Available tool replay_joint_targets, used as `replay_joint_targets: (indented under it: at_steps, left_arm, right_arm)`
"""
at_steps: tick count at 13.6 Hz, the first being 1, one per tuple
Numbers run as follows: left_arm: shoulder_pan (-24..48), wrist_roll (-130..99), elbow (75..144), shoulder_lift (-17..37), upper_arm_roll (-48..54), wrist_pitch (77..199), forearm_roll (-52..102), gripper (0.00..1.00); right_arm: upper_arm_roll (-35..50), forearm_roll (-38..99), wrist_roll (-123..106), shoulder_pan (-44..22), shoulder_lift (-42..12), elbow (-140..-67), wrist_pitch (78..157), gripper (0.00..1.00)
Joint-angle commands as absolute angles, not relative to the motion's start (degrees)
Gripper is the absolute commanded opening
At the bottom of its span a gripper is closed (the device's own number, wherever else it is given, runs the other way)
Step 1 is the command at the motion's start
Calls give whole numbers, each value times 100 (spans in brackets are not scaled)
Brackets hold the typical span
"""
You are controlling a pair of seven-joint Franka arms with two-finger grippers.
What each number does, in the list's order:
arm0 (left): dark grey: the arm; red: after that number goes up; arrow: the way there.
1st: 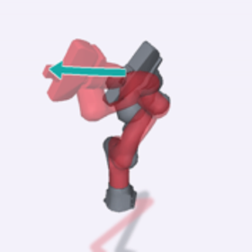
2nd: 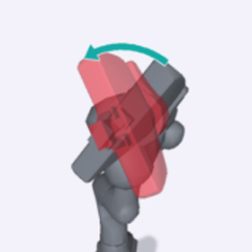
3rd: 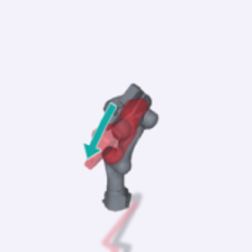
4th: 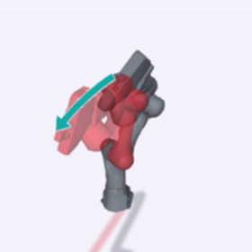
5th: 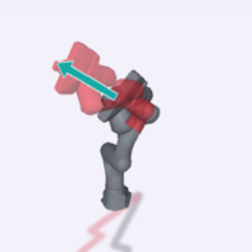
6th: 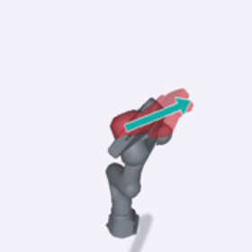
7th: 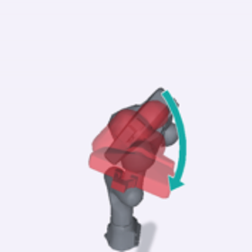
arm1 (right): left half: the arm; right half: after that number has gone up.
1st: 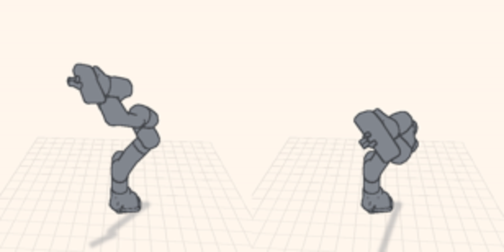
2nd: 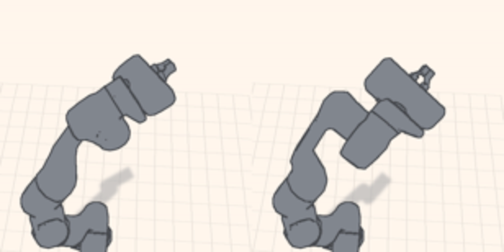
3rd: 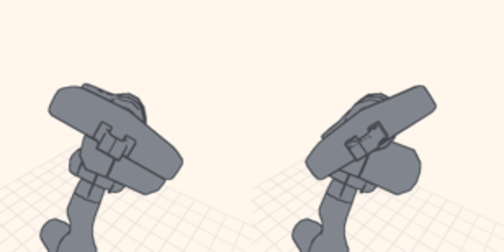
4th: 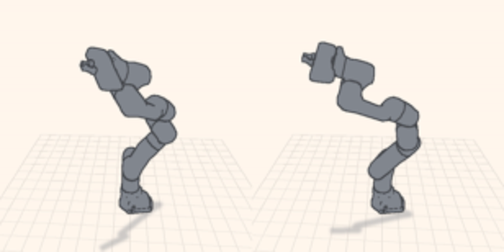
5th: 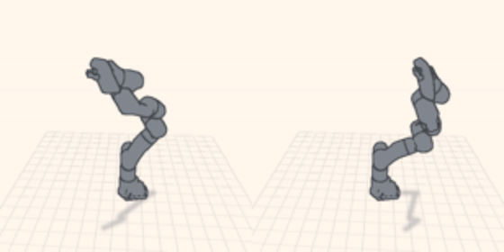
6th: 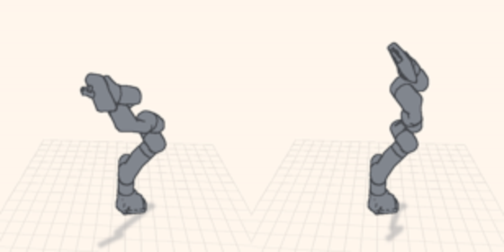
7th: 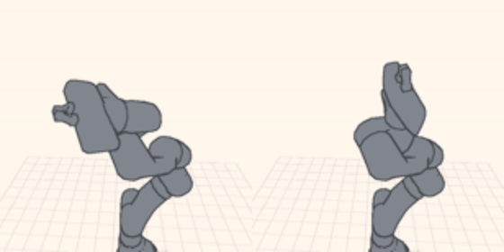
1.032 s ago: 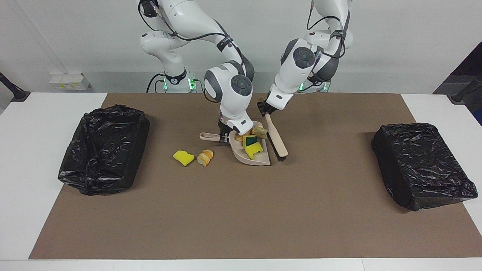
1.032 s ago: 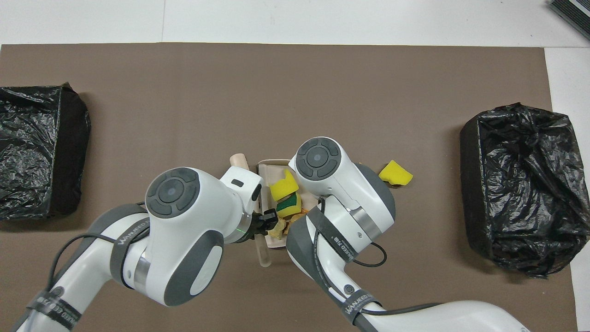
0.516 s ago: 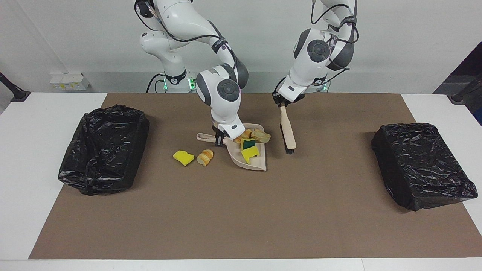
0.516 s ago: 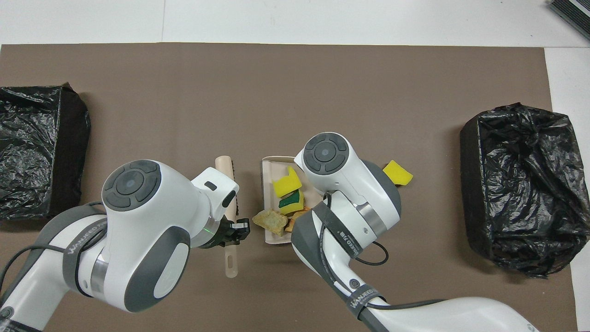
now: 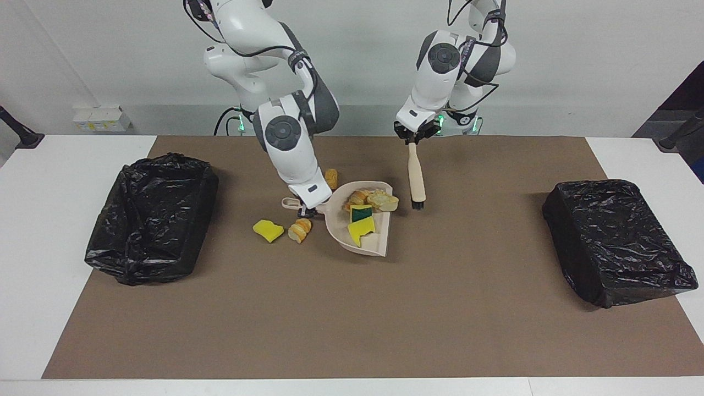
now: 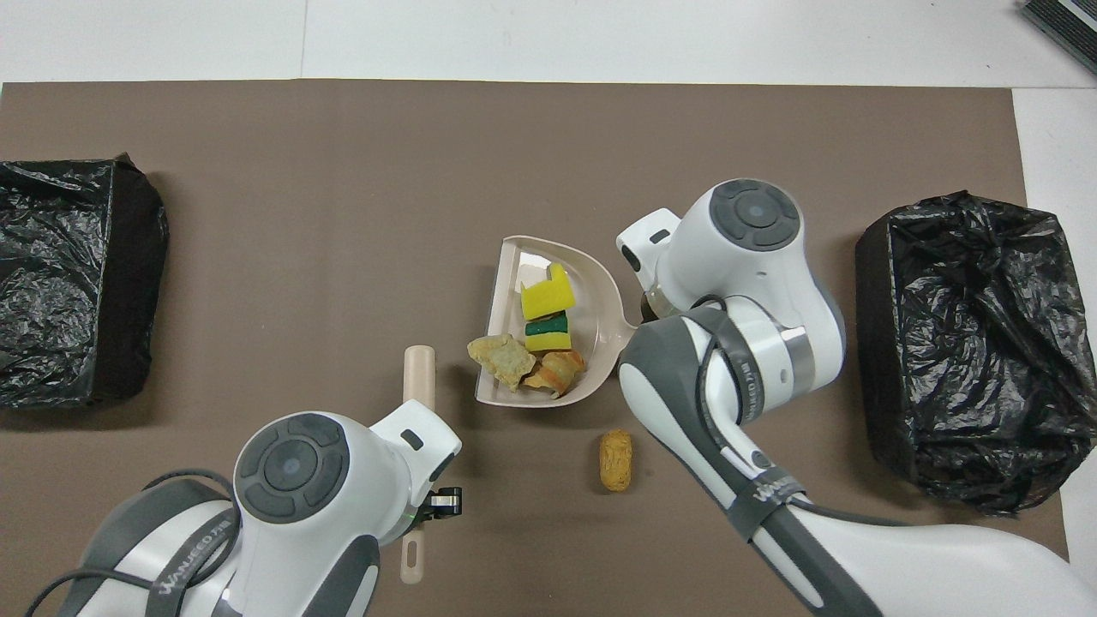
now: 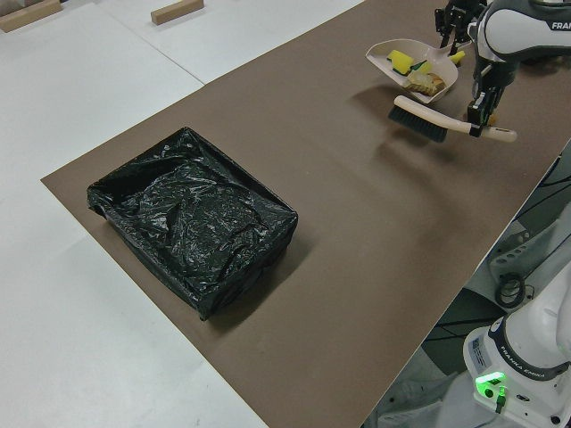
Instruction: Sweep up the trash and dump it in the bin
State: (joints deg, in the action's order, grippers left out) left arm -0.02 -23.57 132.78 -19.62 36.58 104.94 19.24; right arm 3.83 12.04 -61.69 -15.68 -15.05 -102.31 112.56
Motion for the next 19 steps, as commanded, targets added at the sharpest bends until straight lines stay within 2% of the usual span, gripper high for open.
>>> replay_joint_targets:
  at_steps: [1,5,10,12,16,19]
  left_arm:
    - [367,-2443,13656,-2206,3665,10582,1960,0]
    - [536,-3050,14036,-2233,4341,11065,2388,0]
    - [571,-3287,14431,-2162,4966,11680,2681,0]
    - [571,-3287,14458,-2145,4957,11759,2908,0]
    - [580,-3278,14555,-2066,4966,11857,2936,0]
    - [501,-3173,14528,-1978,4957,11856,2935,29]
  right_arm:
    - [439,1897,-6687,-969,-1187,-10065,11189,0]
    - [413,1916,-7222,-205,-888,-9748,10514,0]
    - [369,2145,-9050,1535,-844,-9502,9354,0]
    - [343,1438,-9639,2089,-861,-9299,9063,0]
    - [325,56,-10667,2802,-853,-9281,9228,0]
    - [325,-1138,-11004,3164,-870,-9220,9964,0]
